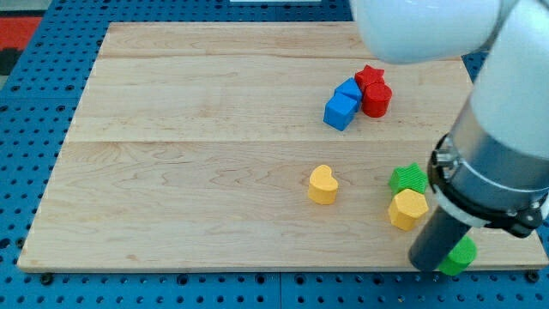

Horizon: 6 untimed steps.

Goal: Push the green circle closer to the yellow heart

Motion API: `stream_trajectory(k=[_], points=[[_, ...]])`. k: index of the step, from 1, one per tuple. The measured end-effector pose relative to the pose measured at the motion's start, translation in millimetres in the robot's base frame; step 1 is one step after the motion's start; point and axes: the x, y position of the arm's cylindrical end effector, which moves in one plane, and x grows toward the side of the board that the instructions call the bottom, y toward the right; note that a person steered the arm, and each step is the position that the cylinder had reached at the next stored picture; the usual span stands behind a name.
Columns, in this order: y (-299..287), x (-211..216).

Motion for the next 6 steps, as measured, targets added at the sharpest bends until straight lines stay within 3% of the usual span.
stream_trajectory(k=[2, 4, 5, 6], points=[[10.9, -31.4], [99.8, -57.2], [131.8, 0.6], [132.0, 3.1]])
